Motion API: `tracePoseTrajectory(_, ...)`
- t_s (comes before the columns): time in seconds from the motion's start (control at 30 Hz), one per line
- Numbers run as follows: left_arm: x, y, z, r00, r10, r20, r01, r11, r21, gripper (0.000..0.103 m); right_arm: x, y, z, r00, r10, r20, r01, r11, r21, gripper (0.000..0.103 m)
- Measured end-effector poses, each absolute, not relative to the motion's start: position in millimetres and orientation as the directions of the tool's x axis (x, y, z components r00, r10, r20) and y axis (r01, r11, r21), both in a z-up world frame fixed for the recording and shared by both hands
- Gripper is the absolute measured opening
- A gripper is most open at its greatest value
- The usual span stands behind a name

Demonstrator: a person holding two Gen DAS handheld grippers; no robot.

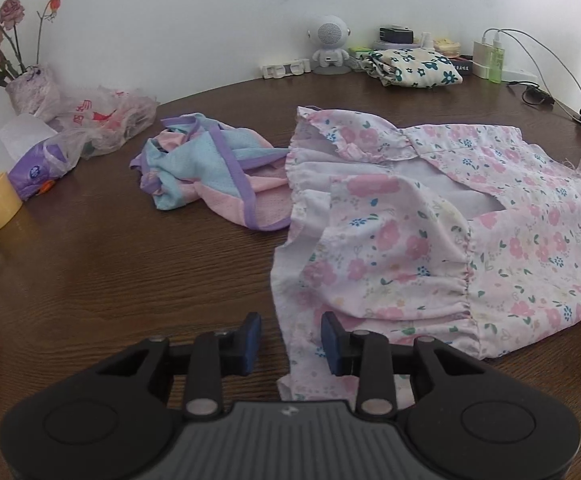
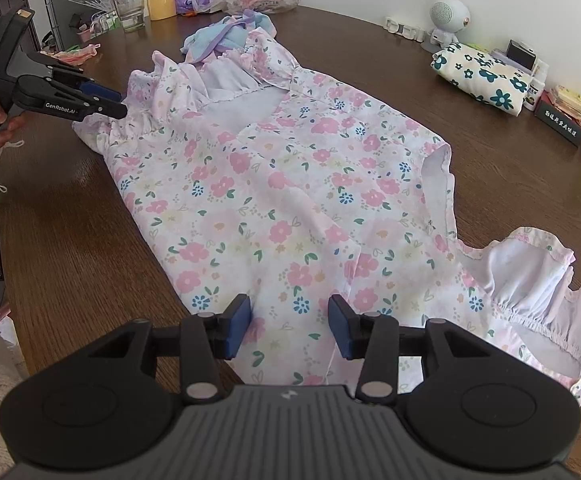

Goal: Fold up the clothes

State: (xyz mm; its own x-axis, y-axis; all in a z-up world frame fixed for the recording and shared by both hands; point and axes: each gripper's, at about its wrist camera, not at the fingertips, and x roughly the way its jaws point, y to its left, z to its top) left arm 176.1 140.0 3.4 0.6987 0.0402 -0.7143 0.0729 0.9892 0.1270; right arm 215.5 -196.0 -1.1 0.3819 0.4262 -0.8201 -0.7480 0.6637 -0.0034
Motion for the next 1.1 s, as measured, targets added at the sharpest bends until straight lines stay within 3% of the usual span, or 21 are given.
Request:
tracePoseTrajectory(0.1,157.8,128.4,14.4,0.742,0.029,-0.670,0.054,0.993,0.103,0.031,214.0,-193.1,1.0,0.389,0.414,-0.823,-0.746,0.666,-0.017,0.045)
tracePoseTrajectory(0.17,145.5,120.6,21.7,0.769,0.023,-0.639,0.042,0.995,0.087,0.042,208.5,-192.9,9.4,0.416,0.421,-0.806,-0.733,0.680,-0.023,0.045)
tracePoseTrajectory(0.23,133.3,112.8,29.1,0.794,0.018,-0.607,0.031,0.997,0.070,0.067,202.9,-192.7,17.8,0.443,0.427,-0.788,-0.719,0.694,-0.029,0.049)
tracePoseTrajectory(0.33,114.9,101.2,40.1,0.831,0.011,-0.557,0.015,0.999,0.043,0.085,188.6,-195.7,33.1,0.499,0.440,-0.747,-0.674,0.739,-0.014,0.063)
tracePoseTrajectory(0.4,102.7,93.4,47.4,0.853,0.008,-0.522,0.006,1.000,0.025,0.094,176.7,-199.2,42.2,0.535,0.447,-0.717,-0.634,0.773,0.009,0.081)
tracePoseTrajectory(0.5,88.0,82.9,53.4,0.872,-0.004,-0.490,-0.001,1.000,-0.010,0.102,159.2,-205.6,50.1,0.572,0.438,-0.694,-0.575,0.817,0.042,0.096)
tracePoseTrajectory(0.57,82.8,77.4,51.0,0.868,-0.024,-0.496,0.003,0.999,-0.043,0.103,147.2,-209.3,52.1,0.600,0.404,-0.691,-0.535,0.844,0.030,0.103)
tracePoseTrajectory(0.8,64.7,58.0,42.9,0.855,-0.093,-0.511,0.014,0.988,-0.157,0.103,108.6,-237.3,54.7,0.675,0.330,-0.660,-0.398,0.916,0.050,0.103)
tracePoseTrajectory(1.1,46.2,41.6,40.5,0.851,-0.088,-0.517,-0.008,0.984,-0.180,0.103,82.4,-256.2,42.9,0.694,0.317,-0.646,-0.283,0.946,0.160,0.103)
